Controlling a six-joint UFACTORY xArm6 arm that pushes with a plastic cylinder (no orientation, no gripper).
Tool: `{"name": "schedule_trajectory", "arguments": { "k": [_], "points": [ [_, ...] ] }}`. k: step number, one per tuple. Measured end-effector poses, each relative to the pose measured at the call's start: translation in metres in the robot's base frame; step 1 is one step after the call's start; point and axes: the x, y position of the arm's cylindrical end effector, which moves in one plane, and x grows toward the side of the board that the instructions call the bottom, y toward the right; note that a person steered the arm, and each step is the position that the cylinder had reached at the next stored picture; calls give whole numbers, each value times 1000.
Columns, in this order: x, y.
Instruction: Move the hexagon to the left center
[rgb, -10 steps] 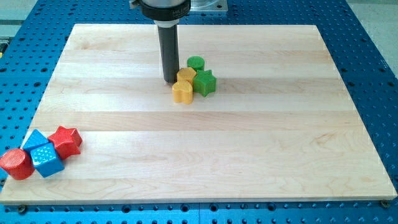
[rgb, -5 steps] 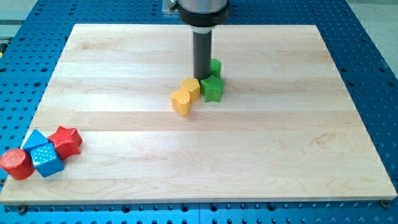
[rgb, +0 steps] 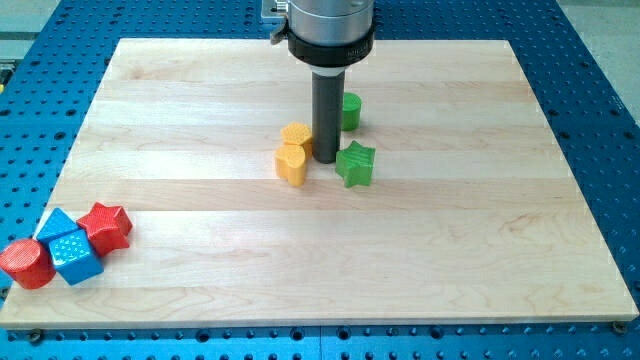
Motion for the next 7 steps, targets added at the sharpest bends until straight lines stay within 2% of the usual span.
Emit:
{"name": "schedule_trajectory", "arguments": {
  "k": [1, 2, 3, 4, 6, 7],
  "points": [
    [14, -33],
    [4, -58],
    [-19, -31],
    [-24, -85],
    [-40, -140],
    [-37, -217]
  ]
}}
